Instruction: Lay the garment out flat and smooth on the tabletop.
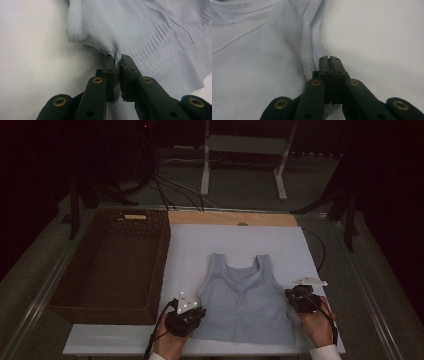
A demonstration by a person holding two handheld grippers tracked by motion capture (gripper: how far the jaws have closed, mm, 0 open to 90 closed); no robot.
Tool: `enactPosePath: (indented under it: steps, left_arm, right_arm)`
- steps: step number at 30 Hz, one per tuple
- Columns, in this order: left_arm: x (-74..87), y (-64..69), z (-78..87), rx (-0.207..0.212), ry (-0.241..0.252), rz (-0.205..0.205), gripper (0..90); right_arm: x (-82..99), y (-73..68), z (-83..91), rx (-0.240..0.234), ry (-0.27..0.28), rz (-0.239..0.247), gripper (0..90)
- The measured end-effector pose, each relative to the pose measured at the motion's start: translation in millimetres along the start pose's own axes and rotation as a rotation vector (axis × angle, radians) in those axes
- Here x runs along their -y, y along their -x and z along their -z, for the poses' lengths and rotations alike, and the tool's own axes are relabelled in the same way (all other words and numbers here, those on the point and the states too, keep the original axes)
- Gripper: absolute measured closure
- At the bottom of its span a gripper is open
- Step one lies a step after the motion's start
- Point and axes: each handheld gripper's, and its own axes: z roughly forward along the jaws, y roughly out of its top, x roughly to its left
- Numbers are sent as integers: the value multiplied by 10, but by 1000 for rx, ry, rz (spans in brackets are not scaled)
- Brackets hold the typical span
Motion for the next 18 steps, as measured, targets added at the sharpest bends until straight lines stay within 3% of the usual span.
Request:
enactPosePath:
  steps: [18]
  left_arm:
    - [-89,134,-157,34,1,-11,839]
  right_arm:
    - [-22,211,3,10,11,-54,899]
